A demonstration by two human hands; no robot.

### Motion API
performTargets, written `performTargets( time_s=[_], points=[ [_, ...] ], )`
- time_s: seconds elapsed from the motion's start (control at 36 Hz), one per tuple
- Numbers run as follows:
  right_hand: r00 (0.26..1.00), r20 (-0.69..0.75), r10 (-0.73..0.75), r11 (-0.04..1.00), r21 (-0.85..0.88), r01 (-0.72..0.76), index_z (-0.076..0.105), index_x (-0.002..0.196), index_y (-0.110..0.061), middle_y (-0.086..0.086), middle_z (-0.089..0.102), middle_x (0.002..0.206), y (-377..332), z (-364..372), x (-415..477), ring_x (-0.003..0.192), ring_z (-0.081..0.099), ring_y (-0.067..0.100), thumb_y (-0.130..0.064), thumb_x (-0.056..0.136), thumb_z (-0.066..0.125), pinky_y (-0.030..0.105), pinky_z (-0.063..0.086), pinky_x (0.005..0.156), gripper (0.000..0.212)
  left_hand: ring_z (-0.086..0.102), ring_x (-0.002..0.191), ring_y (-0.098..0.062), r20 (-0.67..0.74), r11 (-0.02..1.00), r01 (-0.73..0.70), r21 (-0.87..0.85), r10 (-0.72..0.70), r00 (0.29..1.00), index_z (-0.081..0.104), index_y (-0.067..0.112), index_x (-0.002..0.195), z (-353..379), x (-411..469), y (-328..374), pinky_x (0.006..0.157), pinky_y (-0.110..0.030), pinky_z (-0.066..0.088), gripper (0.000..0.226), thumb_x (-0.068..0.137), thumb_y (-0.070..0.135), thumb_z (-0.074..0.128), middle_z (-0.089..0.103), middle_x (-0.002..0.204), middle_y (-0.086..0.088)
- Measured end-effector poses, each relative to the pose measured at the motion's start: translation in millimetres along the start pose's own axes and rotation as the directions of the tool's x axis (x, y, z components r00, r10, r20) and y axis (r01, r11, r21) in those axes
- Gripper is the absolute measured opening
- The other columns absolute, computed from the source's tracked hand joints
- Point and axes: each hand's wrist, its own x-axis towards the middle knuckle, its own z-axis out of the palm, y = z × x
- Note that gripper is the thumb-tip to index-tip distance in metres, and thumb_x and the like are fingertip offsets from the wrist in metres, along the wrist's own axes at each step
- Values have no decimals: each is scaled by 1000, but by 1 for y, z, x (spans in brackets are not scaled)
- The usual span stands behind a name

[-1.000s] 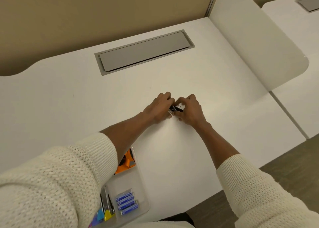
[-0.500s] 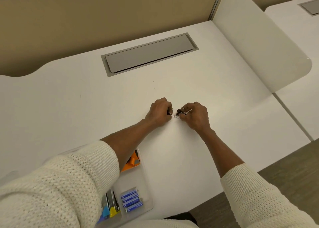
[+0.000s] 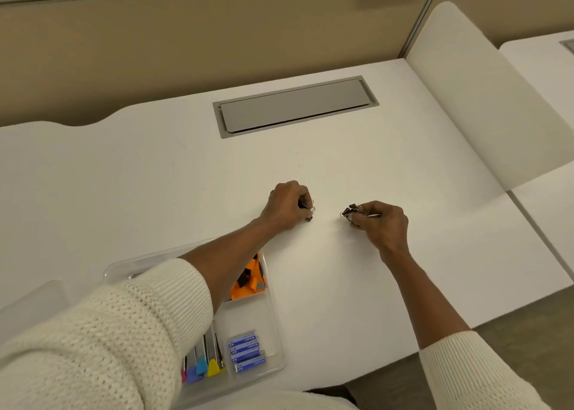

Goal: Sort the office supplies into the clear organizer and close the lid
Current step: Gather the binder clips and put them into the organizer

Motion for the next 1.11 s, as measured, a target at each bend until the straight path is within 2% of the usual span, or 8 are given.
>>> performTargets(
  time_s=[0.11,0.28,0.44,0.56,0.67,0.83,0.97,1.11],
  points=[
    [1000,22,-11,1000,6,11,77,74,-22,-8,78,76,-3,-1,-11,66,78,11,-20,70,86,27,52,65,10,68,91,-24,21,1000,-11,27,10,1000,76,12,85,4,0,2,83,-38,54,16,72,8,83,68,97,-5],
    [999,48,-5,1000,11,4,77,74,-27,-10,79,77,-1,2,-23,66,78,9,-26,69,86,25,48,62,10,57,99,-22,51,983,-31,180,22,998,72,18,85,17,-4,7,71,-35,50,11,77,16,79,63,100,4],
    [998,61,18,1000,9,-19,77,74,-28,-10,78,77,4,8,-29,66,77,9,-26,71,87,27,49,64,10,52,102,-31,54,951,-69,301,55,997,70,8,91,22,-8,14,74,-44,54,18,84,-5,61,62,106,-8],
    [997,66,32,999,16,-33,77,75,-26,-8,78,76,5,10,-33,66,77,9,-24,73,87,26,49,66,10,57,100,-33,83,946,-69,316,44,996,73,7,93,18,-7,21,66,-27,42,20,82,-7,63,65,107,-11],
    [997,74,27,999,21,-28,77,76,-25,-7,79,76,3,10,-35,69,78,10,-24,73,86,30,53,71,9,64,95,-28,73,981,2,194,-16,997,76,6,85,12,-10,18,74,-31,45,16,76,-5,69,69,103,-10],
    [992,125,-30,999,31,26,78,79,-28,-10,80,80,-13,12,-47,72,79,11,-27,72,85,30,51,67,10,59,69,-13,-72,991,118,-66,-123,990,77,8,75,-18,-32,18,67,-28,47,15,67,-5,73,59,70,11],
    [966,237,-105,994,29,101,77,82,-30,-6,80,76,-38,29,-74,77,79,11,-30,74,84,30,44,61,11,62,65,-4,-184,968,153,-199,-191,964,80,11,80,-67,-76,12,63,-23,52,17,69,-2,77,67,74,9],
    [909,377,-177,982,6,189,77,83,-30,-3,79,69,-60,67,-112,74,78,10,-28,76,87,29,44,60,12,75,74,-14,-310,929,216,-301,-310,899,80,15,82,-115,-143,-12,72,-30,64,16,73,1,82,76,86,2]
  ],
)
